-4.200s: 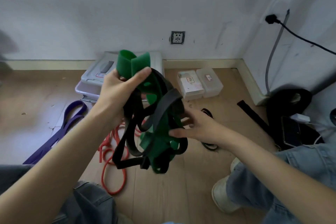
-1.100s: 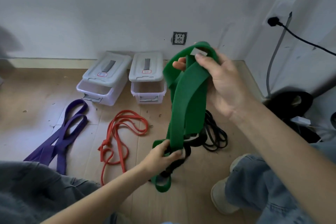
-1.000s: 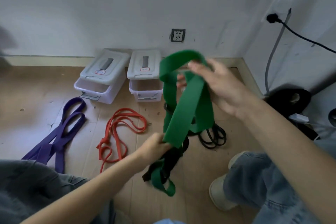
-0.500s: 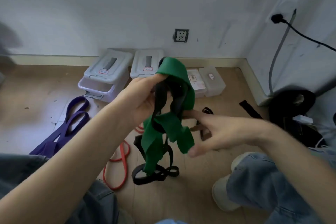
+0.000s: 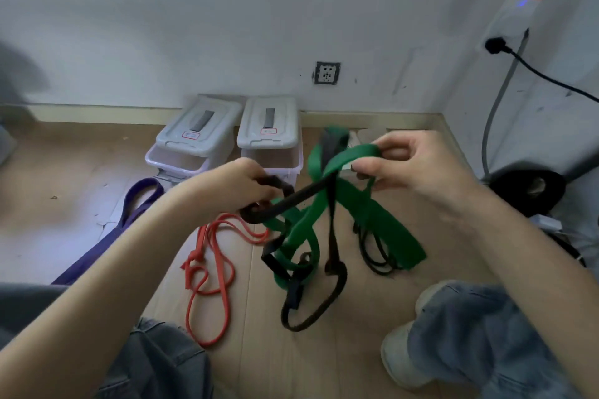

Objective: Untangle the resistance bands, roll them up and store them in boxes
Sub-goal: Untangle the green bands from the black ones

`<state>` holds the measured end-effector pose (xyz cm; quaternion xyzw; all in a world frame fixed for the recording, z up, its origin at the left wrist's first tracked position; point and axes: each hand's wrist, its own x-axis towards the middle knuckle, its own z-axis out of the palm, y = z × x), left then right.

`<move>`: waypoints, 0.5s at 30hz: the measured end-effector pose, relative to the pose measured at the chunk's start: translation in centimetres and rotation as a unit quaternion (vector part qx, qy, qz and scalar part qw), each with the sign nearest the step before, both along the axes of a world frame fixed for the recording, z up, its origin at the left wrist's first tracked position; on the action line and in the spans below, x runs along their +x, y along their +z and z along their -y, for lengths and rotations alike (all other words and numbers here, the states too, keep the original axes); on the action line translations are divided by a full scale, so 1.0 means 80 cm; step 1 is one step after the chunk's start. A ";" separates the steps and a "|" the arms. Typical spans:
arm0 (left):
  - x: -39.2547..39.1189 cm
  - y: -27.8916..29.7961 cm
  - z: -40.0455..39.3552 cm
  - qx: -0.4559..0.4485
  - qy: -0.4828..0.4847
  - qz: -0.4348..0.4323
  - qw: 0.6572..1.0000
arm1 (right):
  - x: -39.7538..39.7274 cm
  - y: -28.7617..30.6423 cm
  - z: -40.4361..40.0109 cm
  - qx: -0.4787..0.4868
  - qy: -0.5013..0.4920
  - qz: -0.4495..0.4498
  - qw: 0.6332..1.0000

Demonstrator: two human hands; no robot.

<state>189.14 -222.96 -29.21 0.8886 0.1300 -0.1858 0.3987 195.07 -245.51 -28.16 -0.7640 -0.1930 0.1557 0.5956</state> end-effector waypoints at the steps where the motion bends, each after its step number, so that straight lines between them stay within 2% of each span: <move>1: 0.001 -0.006 0.001 0.073 -0.032 -0.008 0.997 | 0.001 0.002 -0.002 -0.007 -0.020 0.016 1.000; 4: 0.000 -0.023 0.008 0.217 -0.099 -0.034 0.971 | -0.008 -0.004 -0.013 -0.040 -0.027 0.041 0.998; 6: -0.002 -0.039 0.009 0.250 -0.141 -0.040 0.957 | -0.015 0.000 -0.019 -0.015 0.024 0.038 0.999; 8: -0.003 -0.050 0.016 0.199 -0.188 0.058 0.960 | -0.020 0.010 -0.023 0.060 0.085 0.022 0.994; 10: -0.004 -0.053 0.027 0.033 -0.221 0.170 0.960 | -0.021 0.019 -0.026 0.141 0.111 0.001 0.984; 11: -0.006 -0.054 0.033 -0.046 -0.212 0.171 0.961 | -0.021 0.022 -0.027 0.169 0.106 -0.006 0.980; 12: -0.007 -0.056 0.035 -0.072 -0.207 0.158 0.963 | -0.019 0.023 -0.027 0.187 0.091 -0.009 0.978; 13: -0.009 -0.057 0.037 -0.080 -0.203 0.161 0.963 | -0.017 0.023 -0.026 0.193 0.073 -0.012 0.978; 15: -0.006 -0.054 0.031 0.069 -0.203 0.185 0.959 | -0.014 0.021 -0.020 0.156 0.044 -0.003 0.987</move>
